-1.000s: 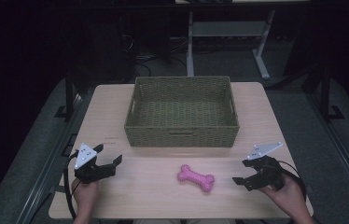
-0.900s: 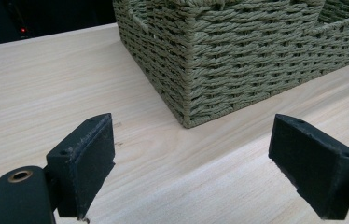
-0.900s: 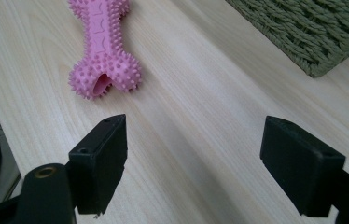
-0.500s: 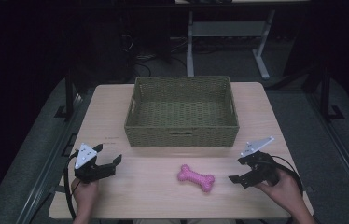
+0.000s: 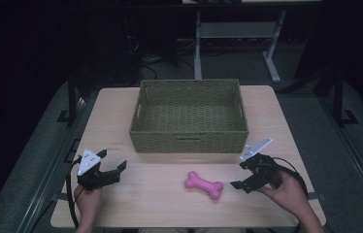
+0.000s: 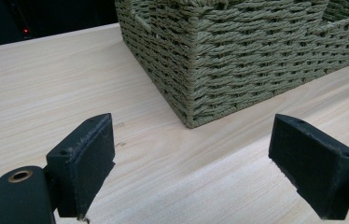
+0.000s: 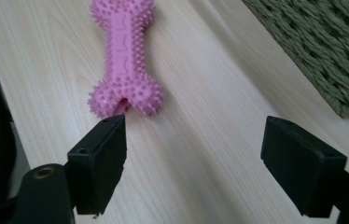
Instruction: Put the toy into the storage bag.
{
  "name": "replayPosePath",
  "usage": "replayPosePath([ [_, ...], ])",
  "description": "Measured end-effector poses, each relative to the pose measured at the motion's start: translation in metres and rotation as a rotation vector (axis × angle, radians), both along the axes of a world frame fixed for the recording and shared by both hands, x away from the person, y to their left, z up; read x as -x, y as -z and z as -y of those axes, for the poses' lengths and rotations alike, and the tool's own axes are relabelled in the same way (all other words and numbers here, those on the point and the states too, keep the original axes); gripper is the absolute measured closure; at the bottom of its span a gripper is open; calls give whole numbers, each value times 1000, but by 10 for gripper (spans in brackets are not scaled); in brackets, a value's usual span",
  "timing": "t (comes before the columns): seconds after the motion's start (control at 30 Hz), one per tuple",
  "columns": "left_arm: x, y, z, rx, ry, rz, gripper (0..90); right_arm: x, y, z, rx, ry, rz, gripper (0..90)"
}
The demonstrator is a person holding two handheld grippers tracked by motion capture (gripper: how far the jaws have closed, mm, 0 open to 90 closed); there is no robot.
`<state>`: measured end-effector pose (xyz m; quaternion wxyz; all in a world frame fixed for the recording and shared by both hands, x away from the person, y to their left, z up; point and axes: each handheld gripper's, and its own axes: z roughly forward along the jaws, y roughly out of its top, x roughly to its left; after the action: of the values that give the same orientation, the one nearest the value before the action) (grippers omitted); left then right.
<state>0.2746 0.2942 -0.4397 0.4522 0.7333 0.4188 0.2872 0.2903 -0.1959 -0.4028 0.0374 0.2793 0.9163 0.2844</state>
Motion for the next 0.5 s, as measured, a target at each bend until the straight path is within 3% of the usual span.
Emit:
replayPosePath([
  [0.5,0,0,-1,0,-5,-1,138,-4,-3,-19,40,-60,-1,220],
])
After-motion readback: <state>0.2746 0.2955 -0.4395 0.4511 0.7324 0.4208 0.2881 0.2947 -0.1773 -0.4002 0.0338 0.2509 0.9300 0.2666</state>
